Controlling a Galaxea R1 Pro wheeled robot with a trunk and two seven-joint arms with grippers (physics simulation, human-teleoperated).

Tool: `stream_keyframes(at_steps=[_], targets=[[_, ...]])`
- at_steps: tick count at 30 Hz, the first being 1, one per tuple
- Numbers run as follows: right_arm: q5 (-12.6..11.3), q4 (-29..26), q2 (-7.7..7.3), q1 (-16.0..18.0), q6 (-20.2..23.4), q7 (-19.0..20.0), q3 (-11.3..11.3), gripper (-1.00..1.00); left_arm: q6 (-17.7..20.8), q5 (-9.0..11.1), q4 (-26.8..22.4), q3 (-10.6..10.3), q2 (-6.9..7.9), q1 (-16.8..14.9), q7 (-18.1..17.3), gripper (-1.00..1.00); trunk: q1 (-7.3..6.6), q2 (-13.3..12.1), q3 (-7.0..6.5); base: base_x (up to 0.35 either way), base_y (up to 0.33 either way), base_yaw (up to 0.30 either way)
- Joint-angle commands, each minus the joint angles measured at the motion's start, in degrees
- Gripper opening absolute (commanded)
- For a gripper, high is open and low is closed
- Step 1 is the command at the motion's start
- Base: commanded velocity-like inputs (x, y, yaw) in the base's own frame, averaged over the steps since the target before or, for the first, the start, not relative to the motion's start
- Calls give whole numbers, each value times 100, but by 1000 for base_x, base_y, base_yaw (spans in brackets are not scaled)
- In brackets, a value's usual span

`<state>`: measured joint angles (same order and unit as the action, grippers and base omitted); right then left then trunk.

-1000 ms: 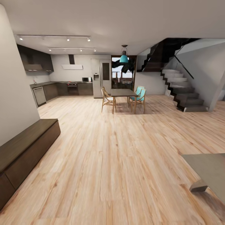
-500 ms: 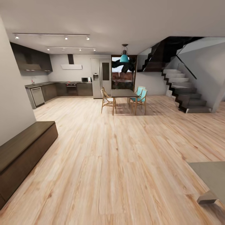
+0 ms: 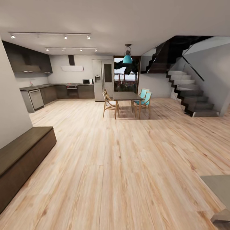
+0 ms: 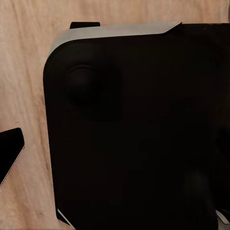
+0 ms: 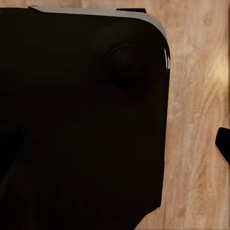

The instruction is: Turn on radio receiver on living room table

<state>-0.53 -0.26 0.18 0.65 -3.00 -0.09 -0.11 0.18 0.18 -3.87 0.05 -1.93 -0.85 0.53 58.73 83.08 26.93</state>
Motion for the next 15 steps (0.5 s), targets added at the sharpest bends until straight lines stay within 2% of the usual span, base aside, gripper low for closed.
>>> stream_keyframes(at_steps=[1, 15], targets=[[0, 0, 0, 2, 2, 0, -3, 100, 0, 0, 0, 2, 0, 0, 0, 100, 0, 0, 0, 323, 0, 0], [-8, 0, 0, 0, 7, 0, -12, 100, 0, -2, -1, 4, -6, -2, 0, 100, 0, 0, 0, 323, 0, 0]])
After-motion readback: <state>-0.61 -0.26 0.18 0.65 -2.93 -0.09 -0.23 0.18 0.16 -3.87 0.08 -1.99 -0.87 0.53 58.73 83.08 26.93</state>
